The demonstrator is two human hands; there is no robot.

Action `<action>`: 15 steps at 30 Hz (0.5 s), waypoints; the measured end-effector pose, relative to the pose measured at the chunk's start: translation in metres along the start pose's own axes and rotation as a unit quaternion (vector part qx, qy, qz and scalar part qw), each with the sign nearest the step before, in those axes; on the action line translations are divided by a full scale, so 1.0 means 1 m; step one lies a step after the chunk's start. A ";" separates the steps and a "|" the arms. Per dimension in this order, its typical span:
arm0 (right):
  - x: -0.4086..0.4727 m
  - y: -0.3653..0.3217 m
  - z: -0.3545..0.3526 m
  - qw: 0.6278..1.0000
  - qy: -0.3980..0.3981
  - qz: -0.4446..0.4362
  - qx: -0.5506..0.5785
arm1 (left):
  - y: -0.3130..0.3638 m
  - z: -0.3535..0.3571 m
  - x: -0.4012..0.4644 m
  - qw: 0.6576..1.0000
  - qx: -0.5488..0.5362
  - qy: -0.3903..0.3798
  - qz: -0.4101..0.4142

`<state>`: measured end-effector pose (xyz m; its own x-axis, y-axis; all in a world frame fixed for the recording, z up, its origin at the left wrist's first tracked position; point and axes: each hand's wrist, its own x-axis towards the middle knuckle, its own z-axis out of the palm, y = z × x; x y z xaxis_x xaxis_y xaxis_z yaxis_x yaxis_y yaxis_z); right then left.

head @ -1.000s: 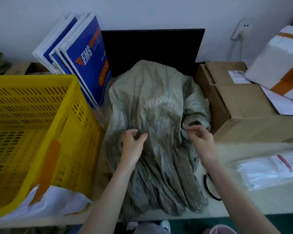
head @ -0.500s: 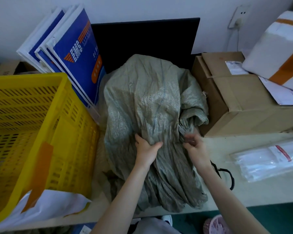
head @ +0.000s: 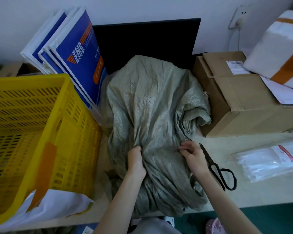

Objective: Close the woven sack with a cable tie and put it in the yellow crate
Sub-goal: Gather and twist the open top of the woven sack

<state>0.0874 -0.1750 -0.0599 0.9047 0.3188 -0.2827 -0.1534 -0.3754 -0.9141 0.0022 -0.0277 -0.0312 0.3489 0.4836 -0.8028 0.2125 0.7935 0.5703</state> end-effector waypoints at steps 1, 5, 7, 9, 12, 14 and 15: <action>-0.002 0.000 0.001 1.000 -0.004 0.001 0.001 | 0.000 -0.003 0.000 1.000 -0.011 0.007 0.005; -0.007 0.004 0.005 1.000 -0.008 0.004 -0.005 | 0.001 -0.011 -0.004 0.991 0.098 0.007 0.086; -0.009 0.005 0.005 1.000 0.002 0.004 -0.012 | -0.001 -0.015 -0.003 0.966 0.190 -0.022 0.176; -0.010 0.005 0.006 0.999 0.023 0.006 -0.033 | -0.002 -0.018 0.003 0.933 0.278 -0.039 0.225; -0.007 0.004 0.007 0.988 0.068 0.021 -0.141 | 0.002 -0.019 0.010 0.889 0.384 0.001 0.248; -0.003 0.002 0.011 0.977 0.075 0.047 -0.192 | 0.007 -0.020 0.012 0.877 0.400 0.024 0.267; 0.000 0.002 0.013 0.975 0.066 0.061 -0.203 | 0.009 -0.021 0.012 0.873 0.400 0.031 0.279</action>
<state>0.0818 -0.1651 -0.0655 0.9366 0.1460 -0.3184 -0.1175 -0.7252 -0.6784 -0.0112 -0.0066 -0.0394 0.5570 0.7508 -0.3549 0.6028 -0.0715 0.7947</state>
